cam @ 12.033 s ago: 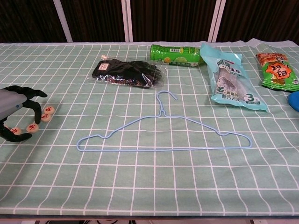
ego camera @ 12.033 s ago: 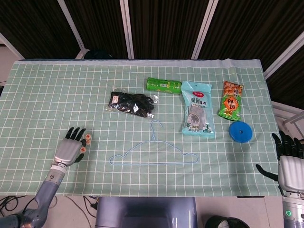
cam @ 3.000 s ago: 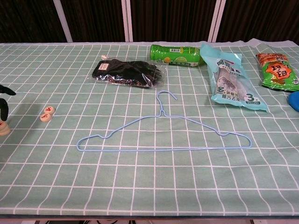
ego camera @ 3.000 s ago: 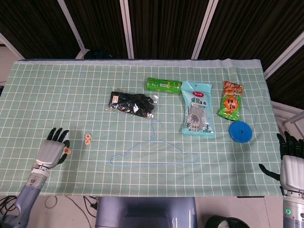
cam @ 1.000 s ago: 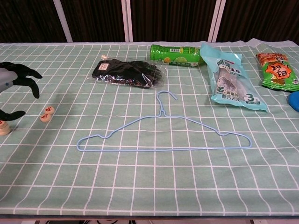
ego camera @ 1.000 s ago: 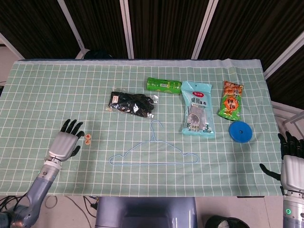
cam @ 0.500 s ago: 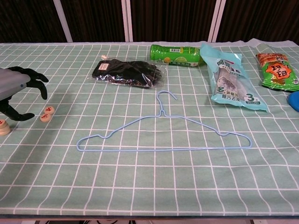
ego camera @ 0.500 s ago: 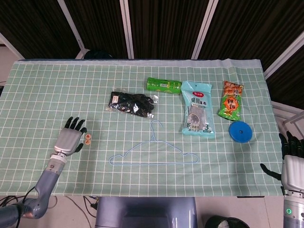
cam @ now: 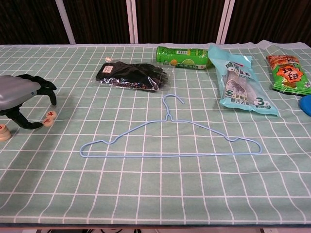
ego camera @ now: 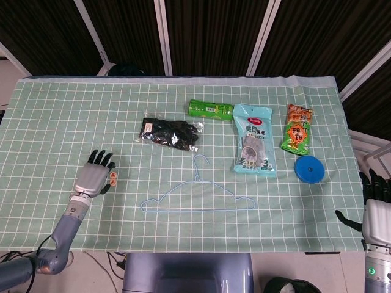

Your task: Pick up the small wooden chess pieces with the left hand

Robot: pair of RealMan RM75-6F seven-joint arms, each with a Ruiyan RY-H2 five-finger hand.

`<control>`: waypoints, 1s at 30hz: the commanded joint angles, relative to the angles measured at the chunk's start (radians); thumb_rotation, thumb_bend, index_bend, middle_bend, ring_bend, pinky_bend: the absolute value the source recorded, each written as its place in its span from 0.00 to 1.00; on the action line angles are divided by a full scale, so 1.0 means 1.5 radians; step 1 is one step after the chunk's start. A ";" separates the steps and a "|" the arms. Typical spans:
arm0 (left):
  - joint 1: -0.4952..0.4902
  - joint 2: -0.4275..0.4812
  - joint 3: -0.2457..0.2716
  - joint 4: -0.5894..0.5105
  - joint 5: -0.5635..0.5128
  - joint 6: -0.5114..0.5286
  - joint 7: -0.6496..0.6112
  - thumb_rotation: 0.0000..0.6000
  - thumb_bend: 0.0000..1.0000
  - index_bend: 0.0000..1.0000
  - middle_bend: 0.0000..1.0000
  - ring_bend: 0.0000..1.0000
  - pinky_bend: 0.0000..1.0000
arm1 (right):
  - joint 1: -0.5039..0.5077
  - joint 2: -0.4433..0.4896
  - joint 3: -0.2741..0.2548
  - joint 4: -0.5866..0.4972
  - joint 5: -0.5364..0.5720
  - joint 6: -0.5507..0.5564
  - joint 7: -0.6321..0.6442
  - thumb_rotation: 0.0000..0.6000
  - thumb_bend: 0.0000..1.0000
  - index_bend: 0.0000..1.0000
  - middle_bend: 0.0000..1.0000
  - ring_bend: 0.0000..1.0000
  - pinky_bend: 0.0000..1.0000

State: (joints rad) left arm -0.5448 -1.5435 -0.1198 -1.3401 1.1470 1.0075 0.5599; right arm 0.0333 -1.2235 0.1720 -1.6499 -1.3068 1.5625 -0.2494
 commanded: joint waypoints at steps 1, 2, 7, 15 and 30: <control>-0.001 -0.005 0.001 0.004 -0.001 0.005 0.002 1.00 0.24 0.31 0.10 0.00 0.02 | 0.000 0.000 0.000 0.000 0.001 0.000 -0.001 1.00 0.21 0.10 0.03 0.06 0.00; -0.002 -0.008 0.001 0.005 -0.001 0.007 0.004 1.00 0.25 0.31 0.10 0.00 0.02 | 0.000 0.000 0.001 0.000 0.001 0.001 -0.001 1.00 0.21 0.10 0.02 0.06 0.00; -0.005 -0.018 0.001 0.012 -0.003 0.018 0.017 1.00 0.26 0.34 0.10 0.00 0.02 | 0.000 -0.001 0.001 -0.001 0.003 0.000 -0.002 1.00 0.20 0.10 0.03 0.06 0.00; -0.014 -0.027 0.001 0.013 -0.016 0.015 0.035 1.00 0.27 0.36 0.10 0.00 0.03 | 0.000 -0.001 0.002 -0.002 0.006 0.000 -0.002 1.00 0.20 0.10 0.03 0.06 0.00; -0.016 -0.036 0.010 0.021 -0.033 0.020 0.049 1.00 0.34 0.44 0.11 0.00 0.03 | -0.001 -0.002 0.005 -0.002 0.010 0.004 -0.001 1.00 0.21 0.10 0.03 0.06 0.00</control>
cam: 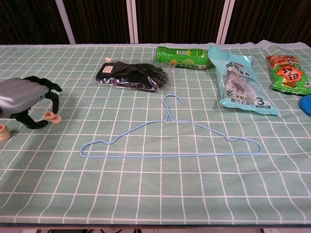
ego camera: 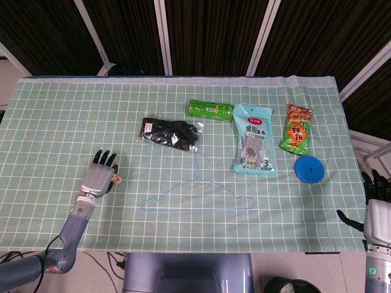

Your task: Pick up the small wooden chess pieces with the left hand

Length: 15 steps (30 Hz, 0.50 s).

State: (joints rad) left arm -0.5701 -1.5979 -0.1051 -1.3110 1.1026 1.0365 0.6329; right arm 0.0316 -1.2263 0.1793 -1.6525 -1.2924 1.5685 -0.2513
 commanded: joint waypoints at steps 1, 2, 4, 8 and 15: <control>0.001 0.000 0.000 0.003 -0.005 0.000 0.000 1.00 0.34 0.44 0.11 0.00 0.03 | 0.000 0.000 0.000 0.000 0.001 0.000 0.000 1.00 0.21 0.10 0.03 0.06 0.00; 0.001 0.000 0.001 0.004 -0.006 0.000 0.001 1.00 0.34 0.44 0.11 0.00 0.03 | 0.000 0.000 0.000 0.000 0.001 0.000 0.000 1.00 0.21 0.10 0.03 0.06 0.00; 0.000 0.000 0.001 0.005 -0.007 0.000 0.001 1.00 0.34 0.44 0.11 0.00 0.03 | 0.000 -0.001 0.000 0.000 0.001 0.000 0.000 1.00 0.20 0.10 0.03 0.06 0.00; -0.001 0.000 0.002 0.005 -0.007 -0.001 0.000 1.00 0.34 0.44 0.11 0.00 0.03 | 0.000 -0.001 0.001 -0.001 0.003 0.000 0.000 1.00 0.21 0.10 0.03 0.06 0.00; -0.003 -0.001 0.003 0.005 -0.003 0.002 -0.005 1.00 0.34 0.46 0.12 0.00 0.03 | -0.001 -0.001 0.003 -0.002 0.007 0.000 0.000 1.00 0.20 0.10 0.03 0.06 0.00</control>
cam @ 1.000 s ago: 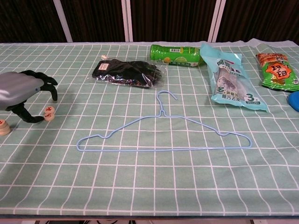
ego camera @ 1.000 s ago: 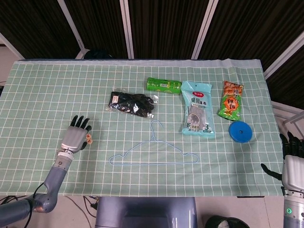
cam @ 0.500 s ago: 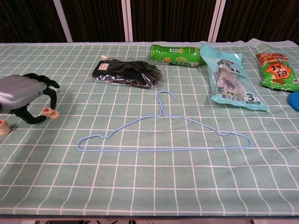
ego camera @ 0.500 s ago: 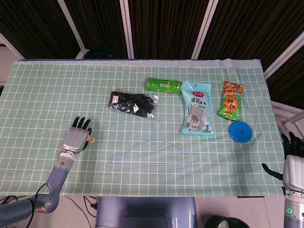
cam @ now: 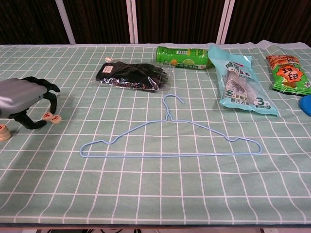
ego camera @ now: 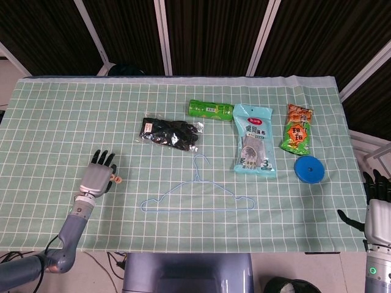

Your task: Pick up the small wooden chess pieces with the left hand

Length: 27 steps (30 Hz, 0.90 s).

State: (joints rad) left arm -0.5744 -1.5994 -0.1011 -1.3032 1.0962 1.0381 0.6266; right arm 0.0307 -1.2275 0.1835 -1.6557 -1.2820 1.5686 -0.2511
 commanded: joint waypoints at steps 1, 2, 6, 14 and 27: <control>0.000 -0.001 0.001 -0.001 0.002 0.001 -0.001 1.00 0.34 0.46 0.12 0.00 0.03 | 0.000 0.000 0.000 0.000 0.001 -0.001 0.000 1.00 0.20 0.10 0.03 0.06 0.00; 0.000 -0.001 0.002 -0.001 0.003 0.002 -0.001 1.00 0.34 0.47 0.12 0.00 0.04 | 0.000 0.000 0.000 -0.001 0.002 -0.001 0.000 1.00 0.21 0.10 0.03 0.06 0.00; 0.000 -0.002 0.003 0.001 -0.001 0.003 0.003 1.00 0.34 0.48 0.12 0.00 0.04 | 0.000 -0.001 0.001 -0.001 0.004 0.000 0.000 1.00 0.20 0.10 0.03 0.06 0.00; 0.000 -0.001 0.003 0.001 -0.002 0.006 0.002 1.00 0.34 0.49 0.12 0.00 0.04 | 0.000 -0.002 0.002 0.000 0.004 0.001 -0.002 1.00 0.20 0.10 0.03 0.06 0.00; -0.002 0.025 0.002 -0.052 0.014 0.027 0.010 1.00 0.34 0.50 0.13 0.00 0.04 | 0.000 -0.002 0.003 -0.001 0.007 0.001 -0.003 1.00 0.20 0.10 0.03 0.06 0.00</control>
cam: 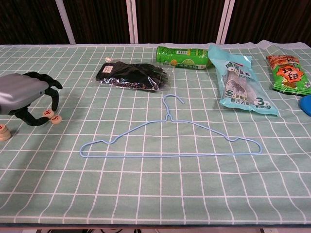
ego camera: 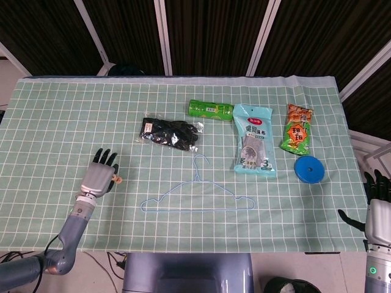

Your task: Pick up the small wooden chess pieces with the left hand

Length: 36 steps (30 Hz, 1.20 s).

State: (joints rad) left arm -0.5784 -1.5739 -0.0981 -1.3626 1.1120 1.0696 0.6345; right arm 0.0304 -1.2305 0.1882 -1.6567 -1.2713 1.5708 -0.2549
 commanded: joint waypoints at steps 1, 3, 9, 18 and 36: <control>0.001 0.012 0.000 -0.021 0.004 0.010 0.006 1.00 0.34 0.50 0.13 0.00 0.04 | 0.000 0.000 0.000 0.000 0.000 0.000 0.000 1.00 0.20 0.10 0.03 0.06 0.00; 0.003 0.023 0.000 -0.041 0.006 0.017 0.010 1.00 0.34 0.50 0.13 0.00 0.04 | 0.000 0.000 -0.001 0.000 0.001 -0.001 -0.002 1.00 0.21 0.10 0.03 0.06 0.00; 0.022 0.067 0.016 -0.098 0.028 0.047 0.013 1.00 0.34 0.50 0.13 0.00 0.04 | 0.000 0.001 0.000 -0.001 0.002 -0.001 -0.002 1.00 0.20 0.10 0.03 0.06 0.00; 0.065 0.125 0.049 -0.115 0.066 0.083 -0.040 1.00 0.34 0.50 0.13 0.00 0.04 | 0.000 -0.001 0.000 -0.001 -0.001 0.003 -0.006 1.00 0.21 0.10 0.03 0.05 0.00; 0.125 0.142 0.098 -0.055 0.142 0.111 -0.143 1.00 0.34 0.50 0.13 0.00 0.04 | 0.000 -0.002 -0.003 0.005 -0.015 0.009 -0.003 1.00 0.20 0.10 0.03 0.05 0.00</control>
State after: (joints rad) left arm -0.3943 -1.3581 0.0480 -1.4508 1.3223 1.2384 0.4251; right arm 0.0311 -1.2338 0.1841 -1.6492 -1.2922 1.5834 -0.2608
